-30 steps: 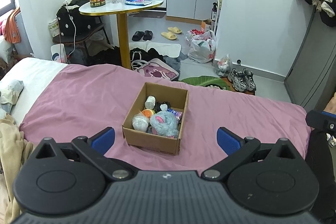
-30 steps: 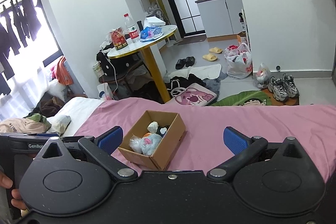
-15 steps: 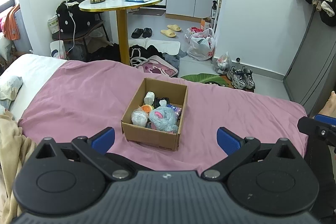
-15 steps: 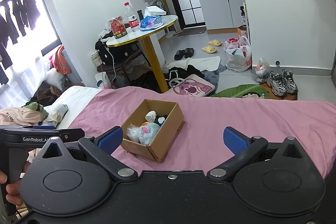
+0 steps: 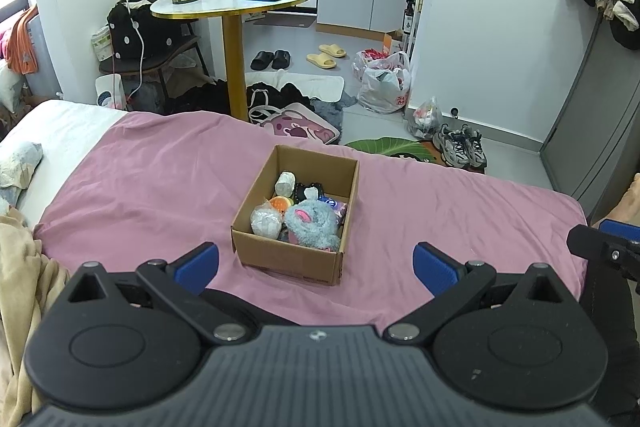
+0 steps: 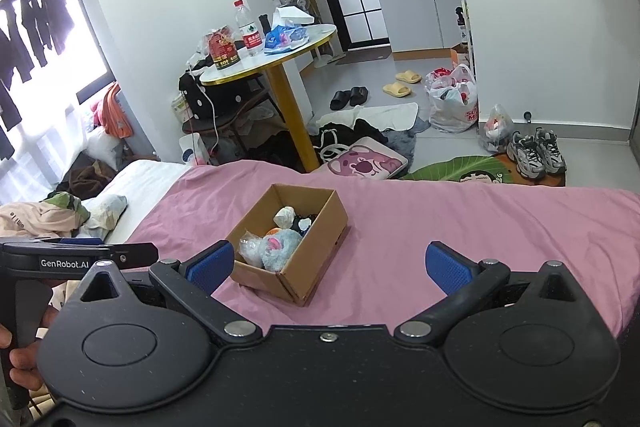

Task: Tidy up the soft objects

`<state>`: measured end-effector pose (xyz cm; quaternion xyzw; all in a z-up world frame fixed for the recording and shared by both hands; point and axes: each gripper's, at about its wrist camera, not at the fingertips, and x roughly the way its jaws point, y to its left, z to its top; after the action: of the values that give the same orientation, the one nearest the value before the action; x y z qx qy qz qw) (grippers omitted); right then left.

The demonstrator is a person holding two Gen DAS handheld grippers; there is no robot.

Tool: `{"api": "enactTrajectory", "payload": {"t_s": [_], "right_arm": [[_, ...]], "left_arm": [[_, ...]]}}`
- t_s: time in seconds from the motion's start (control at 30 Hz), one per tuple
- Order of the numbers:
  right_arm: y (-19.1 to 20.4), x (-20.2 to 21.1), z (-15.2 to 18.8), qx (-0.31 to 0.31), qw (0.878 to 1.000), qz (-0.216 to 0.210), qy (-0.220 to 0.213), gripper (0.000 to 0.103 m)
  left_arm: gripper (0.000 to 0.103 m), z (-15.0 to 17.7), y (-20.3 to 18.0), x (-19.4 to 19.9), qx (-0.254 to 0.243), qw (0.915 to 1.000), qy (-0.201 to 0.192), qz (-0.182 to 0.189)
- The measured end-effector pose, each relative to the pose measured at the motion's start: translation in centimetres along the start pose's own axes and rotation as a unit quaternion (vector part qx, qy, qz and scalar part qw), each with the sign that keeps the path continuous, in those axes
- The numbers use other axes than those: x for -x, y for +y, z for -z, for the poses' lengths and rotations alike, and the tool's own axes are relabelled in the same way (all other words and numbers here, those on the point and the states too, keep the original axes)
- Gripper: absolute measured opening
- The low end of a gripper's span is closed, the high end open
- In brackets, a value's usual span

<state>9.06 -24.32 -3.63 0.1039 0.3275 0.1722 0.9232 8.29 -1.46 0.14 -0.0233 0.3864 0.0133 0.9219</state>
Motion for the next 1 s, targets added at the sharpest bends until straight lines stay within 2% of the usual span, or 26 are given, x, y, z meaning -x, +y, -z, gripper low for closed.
{"api": "enactTrajectory", "payload": {"t_s": [1.0], "right_arm": [[-0.15,0.11,0.16,0.004,1.0,0.003,0.008,0.103]], "left_arm": [[0.102,-0.04,-0.06,-0.01,0.005,1.0,0.004,0.005]]}}
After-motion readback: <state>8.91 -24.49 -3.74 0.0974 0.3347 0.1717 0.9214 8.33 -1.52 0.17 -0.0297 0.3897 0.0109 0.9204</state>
